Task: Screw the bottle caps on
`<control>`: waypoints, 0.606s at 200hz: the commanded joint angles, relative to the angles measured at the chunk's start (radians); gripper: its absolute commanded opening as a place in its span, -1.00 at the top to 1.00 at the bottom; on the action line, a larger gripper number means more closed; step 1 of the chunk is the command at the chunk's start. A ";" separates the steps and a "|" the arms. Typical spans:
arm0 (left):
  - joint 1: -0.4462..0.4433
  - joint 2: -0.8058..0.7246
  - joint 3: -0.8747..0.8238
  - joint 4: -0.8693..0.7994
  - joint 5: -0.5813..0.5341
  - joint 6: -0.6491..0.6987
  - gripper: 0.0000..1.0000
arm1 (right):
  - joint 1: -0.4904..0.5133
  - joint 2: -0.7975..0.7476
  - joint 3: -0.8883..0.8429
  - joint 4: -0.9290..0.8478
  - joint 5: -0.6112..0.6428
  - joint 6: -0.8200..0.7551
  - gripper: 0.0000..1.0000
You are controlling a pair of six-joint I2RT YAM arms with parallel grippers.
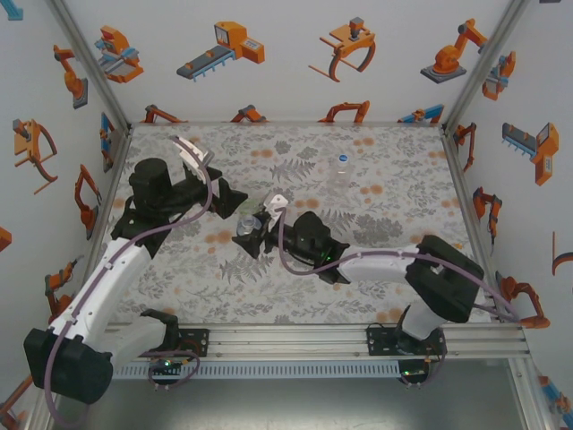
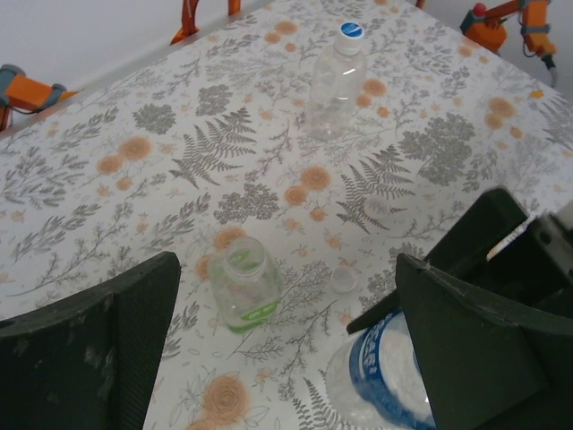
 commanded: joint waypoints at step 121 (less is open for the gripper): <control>-0.023 0.015 -0.061 0.328 0.567 -0.063 -0.88 | -0.155 -0.489 0.160 -0.563 -0.065 0.037 0.60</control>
